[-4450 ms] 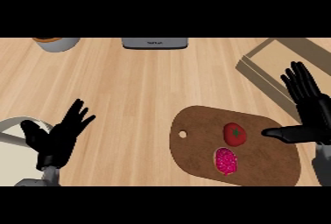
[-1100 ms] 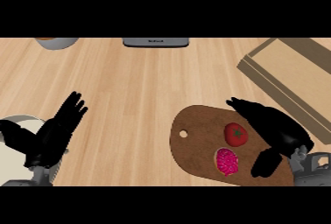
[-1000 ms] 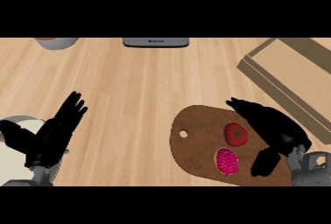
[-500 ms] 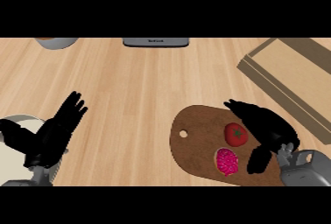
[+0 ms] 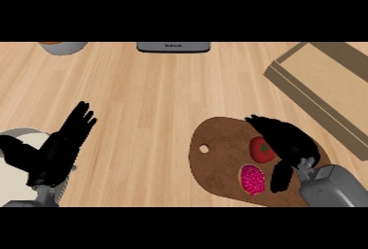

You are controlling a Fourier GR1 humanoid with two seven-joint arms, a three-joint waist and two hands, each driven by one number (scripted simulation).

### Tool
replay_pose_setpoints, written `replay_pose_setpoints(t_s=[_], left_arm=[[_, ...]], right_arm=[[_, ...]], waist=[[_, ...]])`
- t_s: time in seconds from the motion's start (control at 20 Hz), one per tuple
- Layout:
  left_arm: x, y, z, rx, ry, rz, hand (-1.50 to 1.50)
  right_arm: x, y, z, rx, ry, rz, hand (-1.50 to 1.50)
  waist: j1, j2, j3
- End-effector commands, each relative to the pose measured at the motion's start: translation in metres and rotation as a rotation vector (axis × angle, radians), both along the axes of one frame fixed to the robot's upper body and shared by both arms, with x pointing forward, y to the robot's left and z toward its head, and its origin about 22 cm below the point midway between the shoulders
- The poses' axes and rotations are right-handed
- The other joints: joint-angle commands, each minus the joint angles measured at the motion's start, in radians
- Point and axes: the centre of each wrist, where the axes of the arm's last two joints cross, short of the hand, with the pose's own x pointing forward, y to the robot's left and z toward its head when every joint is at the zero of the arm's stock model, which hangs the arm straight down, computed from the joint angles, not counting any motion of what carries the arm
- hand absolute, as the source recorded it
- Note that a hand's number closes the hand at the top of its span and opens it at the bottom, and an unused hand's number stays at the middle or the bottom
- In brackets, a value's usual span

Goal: Pick the tomato from the cutting board and place it in the cardboard box

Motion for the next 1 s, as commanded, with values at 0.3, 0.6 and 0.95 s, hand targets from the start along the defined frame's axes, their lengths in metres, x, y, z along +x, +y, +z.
replay_pose_setpoints(t_s=[0.3, 0.6, 0.95], left_arm=[[0.009, 0.035, 0.037, 0.066, -0.056, 0.069, 0.0], [0.011, 0.044, 0.036, 0.078, -0.066, 0.085, 0.0], [-0.004, 0.029, 0.037, 0.071, -0.045, 0.084, 0.0]], right_arm=[[0.012, -0.014, -0.029, -0.04, 0.01, -0.002, -1.5], [0.004, -0.003, -0.037, 0.007, -0.01, -0.004, 1.5], [0.006, 0.001, -0.035, 0.04, -0.091, 0.084, 1.5]], waist=[[0.01, -0.005, 0.009], [0.006, -0.005, 0.009], [0.009, -0.008, 0.009]])
